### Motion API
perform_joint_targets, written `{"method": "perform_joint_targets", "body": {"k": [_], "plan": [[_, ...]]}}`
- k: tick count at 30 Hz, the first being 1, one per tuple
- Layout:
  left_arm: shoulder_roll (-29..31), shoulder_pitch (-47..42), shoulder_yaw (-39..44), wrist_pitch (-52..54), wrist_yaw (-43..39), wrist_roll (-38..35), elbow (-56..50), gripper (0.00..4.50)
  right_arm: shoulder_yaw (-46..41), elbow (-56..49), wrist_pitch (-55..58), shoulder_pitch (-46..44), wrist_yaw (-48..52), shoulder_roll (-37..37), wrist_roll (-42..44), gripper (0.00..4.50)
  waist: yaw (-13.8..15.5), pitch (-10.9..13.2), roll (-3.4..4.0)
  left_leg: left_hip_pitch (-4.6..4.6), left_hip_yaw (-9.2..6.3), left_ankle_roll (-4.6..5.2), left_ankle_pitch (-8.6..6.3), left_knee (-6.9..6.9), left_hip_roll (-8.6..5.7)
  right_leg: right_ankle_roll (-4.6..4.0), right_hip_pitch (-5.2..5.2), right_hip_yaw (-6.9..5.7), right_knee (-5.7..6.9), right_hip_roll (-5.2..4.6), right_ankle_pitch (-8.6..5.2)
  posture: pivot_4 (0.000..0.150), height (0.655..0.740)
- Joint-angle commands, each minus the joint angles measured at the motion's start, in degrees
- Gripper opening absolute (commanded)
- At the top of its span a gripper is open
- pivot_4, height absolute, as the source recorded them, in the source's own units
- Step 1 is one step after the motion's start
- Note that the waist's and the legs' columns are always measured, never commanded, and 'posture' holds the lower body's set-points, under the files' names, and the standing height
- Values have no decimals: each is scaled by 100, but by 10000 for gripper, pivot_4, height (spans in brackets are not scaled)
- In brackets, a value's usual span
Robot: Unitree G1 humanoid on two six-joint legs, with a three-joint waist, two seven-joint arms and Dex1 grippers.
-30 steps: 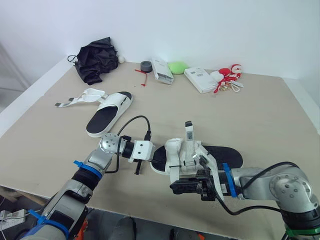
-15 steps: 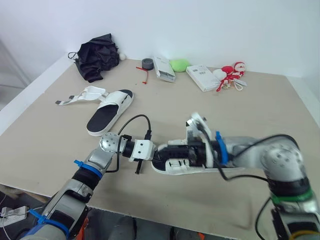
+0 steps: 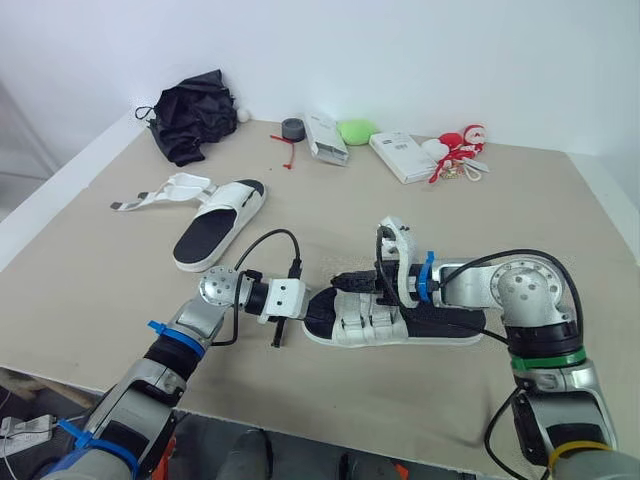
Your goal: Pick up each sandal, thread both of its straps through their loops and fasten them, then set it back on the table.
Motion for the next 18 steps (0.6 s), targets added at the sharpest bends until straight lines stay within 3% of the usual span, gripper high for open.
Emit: {"method": "perform_joint_targets", "body": {"k": [1, 2, 12, 18], "plan": [[120, 409, -527, 314, -181, 619, 479, 0, 48, 92, 334, 16, -513, -32, -748, 36346, 0, -11, -10, 0, 0, 0, 0, -1, 1, 1, 2, -2, 0, 3, -1, 1500, 7380], [123, 409, -523, 320, -179, 618, 477, 0, 77, 87, 362, 4, -542, 2, -853, 40417, 1, -15, -8, 0, 0, 0, 0, -1, 2, 1, 5, -4, 0, 6, -2, 1500, 7380], [112, 448, -537, 354, -169, 614, 455, 0, -397, 676, -145, -771, -497, 516, -1845, 40417, -13, -22, 12, 2, 5, -1, 0, -6, -5, 5, 7, -2, 0, 6, -8, 1500, 7380], [30, 399, -503, 293, -133, 566, 467, 0, -1124, 960, -251, -1323, 288, 210, -1704, 40417, 4, -14, 27, 1, 4, 0, 0, -6, -7, 5, 5, -5, 3, 21, -5, 1500, 7380]]}}
